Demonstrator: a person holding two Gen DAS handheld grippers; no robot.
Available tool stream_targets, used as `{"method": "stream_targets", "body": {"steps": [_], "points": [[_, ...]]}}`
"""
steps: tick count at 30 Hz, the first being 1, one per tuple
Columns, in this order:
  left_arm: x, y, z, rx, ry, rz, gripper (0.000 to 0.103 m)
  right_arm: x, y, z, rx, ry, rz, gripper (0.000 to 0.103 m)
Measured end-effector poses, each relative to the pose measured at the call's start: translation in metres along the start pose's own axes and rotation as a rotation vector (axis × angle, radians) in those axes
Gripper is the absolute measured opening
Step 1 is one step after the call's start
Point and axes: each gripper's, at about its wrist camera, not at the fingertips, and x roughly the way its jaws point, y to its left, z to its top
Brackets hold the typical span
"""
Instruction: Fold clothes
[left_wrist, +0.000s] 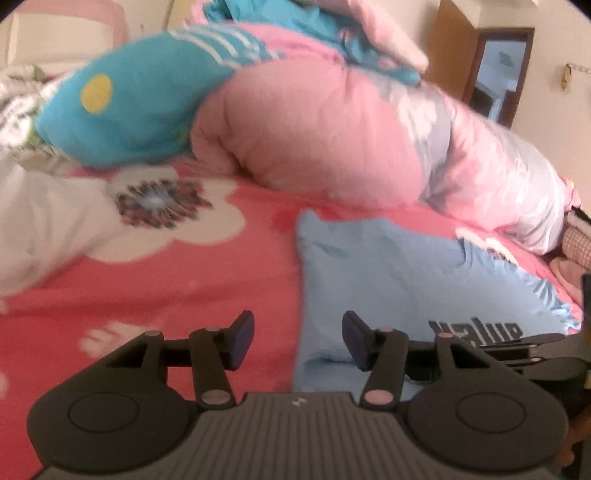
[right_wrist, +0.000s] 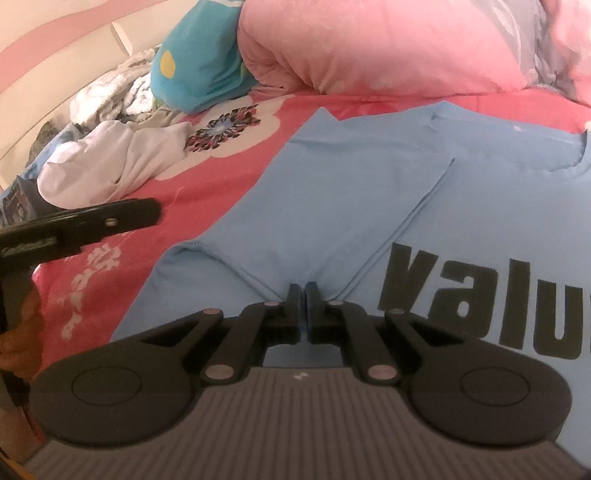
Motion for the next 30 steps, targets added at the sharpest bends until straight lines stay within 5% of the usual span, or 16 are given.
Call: {"method": "stream_targets", "body": {"steps": [7,13,19,23,30], "points": [[0.027,-0.008,-0.011,0.048,0.064,0.078,0.054,-0.011,-0.002,0.007,0.002,0.016,0.015,0.004],[0.028,-0.009,-0.01,0.059,0.074,0.098,0.054,-0.018,-0.011,0.057,-0.043,-0.048,-0.011,0.009],[0.029,-0.012,-0.011,0.088,0.08,0.105,0.054,0.028,-0.024,0.124,-0.106,-0.059,-0.016,0.023],[0.03,-0.014,-0.011,0.1,0.082,0.111,0.054,0.073,-0.034,0.159,-0.109,0.015,0.031,0.033],[0.032,-0.014,-0.012,0.108,0.081,0.112,0.054,0.121,-0.041,0.186,-0.07,0.097,0.087,0.042]]}}
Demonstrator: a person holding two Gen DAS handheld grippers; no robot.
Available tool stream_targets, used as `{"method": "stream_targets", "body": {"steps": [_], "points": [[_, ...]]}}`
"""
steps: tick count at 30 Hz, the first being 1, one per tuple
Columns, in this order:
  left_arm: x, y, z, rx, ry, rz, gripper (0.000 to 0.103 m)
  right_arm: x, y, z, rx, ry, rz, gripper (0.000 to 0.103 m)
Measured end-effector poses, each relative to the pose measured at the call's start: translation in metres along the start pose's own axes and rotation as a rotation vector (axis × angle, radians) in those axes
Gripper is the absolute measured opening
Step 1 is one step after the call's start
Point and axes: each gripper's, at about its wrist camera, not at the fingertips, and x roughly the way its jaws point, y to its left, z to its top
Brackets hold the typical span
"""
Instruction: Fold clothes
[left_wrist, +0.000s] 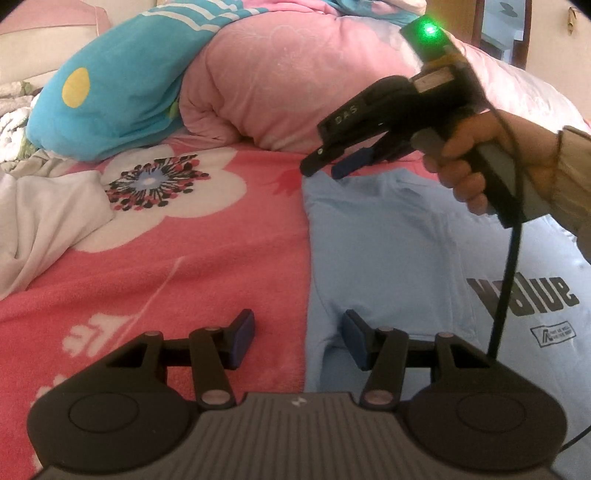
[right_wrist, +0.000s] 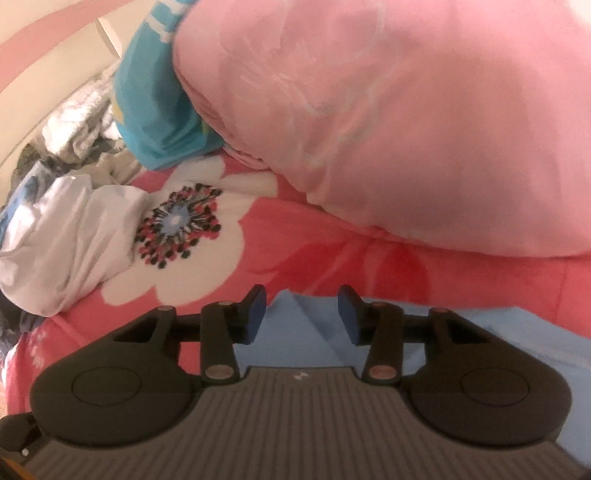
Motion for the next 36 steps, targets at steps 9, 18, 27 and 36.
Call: {"method": "stream_targets", "body": {"steps": [9,18,27,36], "points": [[0.0,-0.002,0.0,0.004,0.0,0.002,0.055,0.011,-0.004,-0.001,0.029,0.025,0.047,0.029],[0.002,-0.001,-0.001,0.011,0.001,0.003,0.055,0.011,0.001,-0.002,-0.014,0.016,0.051,0.004],[0.002,-0.002,-0.002,0.023,0.005,0.006,0.055,0.014,0.001,-0.003,-0.002,-0.045,-0.001,0.003],[0.001,-0.001,-0.001,0.019,0.006,0.002,0.055,-0.011,-0.011,-0.003,0.099,-0.13,-0.019,0.006]]}}
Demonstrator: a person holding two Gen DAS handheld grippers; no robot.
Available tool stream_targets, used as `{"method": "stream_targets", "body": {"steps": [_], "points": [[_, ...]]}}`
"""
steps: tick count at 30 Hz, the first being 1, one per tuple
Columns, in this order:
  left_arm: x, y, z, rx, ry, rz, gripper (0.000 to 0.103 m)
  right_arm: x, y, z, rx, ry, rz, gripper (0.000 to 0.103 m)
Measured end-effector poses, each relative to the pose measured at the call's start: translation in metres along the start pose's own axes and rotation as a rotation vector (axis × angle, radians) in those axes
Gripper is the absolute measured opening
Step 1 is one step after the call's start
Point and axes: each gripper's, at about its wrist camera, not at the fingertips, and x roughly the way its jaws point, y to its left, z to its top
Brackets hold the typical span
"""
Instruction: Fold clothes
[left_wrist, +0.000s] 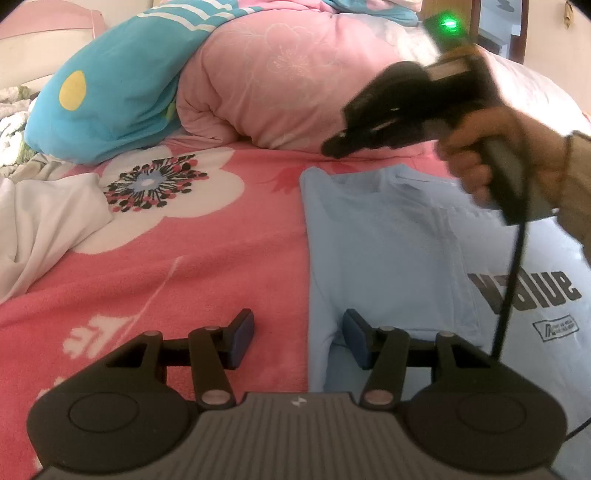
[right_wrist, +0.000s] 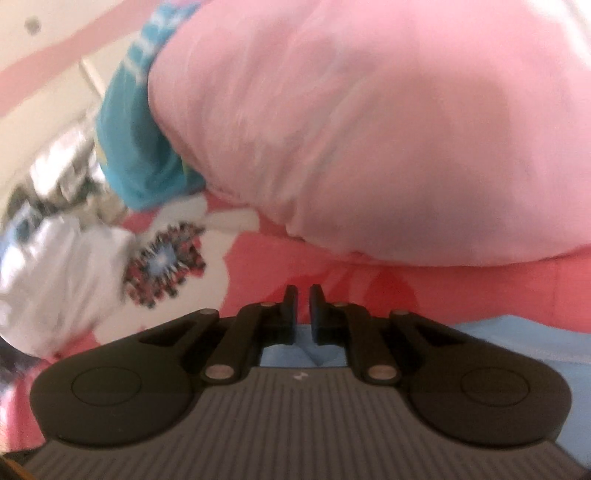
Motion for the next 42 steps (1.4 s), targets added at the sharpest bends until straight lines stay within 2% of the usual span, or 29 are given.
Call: {"method": "stream_targets", "body": {"steps": [5,11,16,18,20,21,26,30,33,37,41,42], "points": [[-0.001,-0.001,0.0,0.0,0.0,0.001,0.055,-0.019,-0.009,-0.009,-0.026,0.082,-0.014,0.015],[0.001,0.0,0.001,-0.001,-0.002,-0.001,0.055,-0.015,-0.015,-0.024,-0.024,0.166,0.0,0.016],[0.0,0.0,0.0,-0.002,-0.002,-0.002,0.055,-0.01,-0.009,-0.029,-0.078,0.185,-0.016,0.016],[0.0,0.0,0.0,-0.002,-0.003,-0.003,0.055,-0.011,-0.005,-0.03,-0.109,0.182,-0.022,0.013],[0.0,0.0,0.0,-0.002,-0.003,-0.003,0.055,-0.013,-0.004,-0.03,-0.128,0.174,-0.016,0.002],[0.0,0.0,0.001,-0.001,-0.003,-0.003,0.055,-0.013,-0.003,-0.03,-0.137,0.169,-0.014,0.001],[0.001,0.0,0.001,0.0,-0.002,-0.001,0.055,-0.016,-0.001,-0.031,-0.176,0.092,-0.085,0.0],[0.001,0.0,0.001,0.001,-0.003,0.0,0.055,-0.011,0.001,-0.036,-0.209,0.078,-0.121,0.0],[0.001,0.0,0.001,0.001,-0.003,-0.001,0.055,-0.019,-0.004,-0.035,-0.182,0.016,-0.175,0.003],[0.001,0.0,0.001,0.0,-0.002,-0.002,0.055,-0.044,-0.018,-0.031,-0.087,-0.008,-0.102,0.003],[0.0,-0.001,0.001,0.001,-0.002,-0.001,0.055,-0.059,-0.018,-0.045,-0.068,0.066,0.043,0.003],[0.0,-0.001,0.001,0.001,-0.002,-0.001,0.055,-0.058,-0.02,-0.049,-0.069,0.088,0.044,0.003]]}}
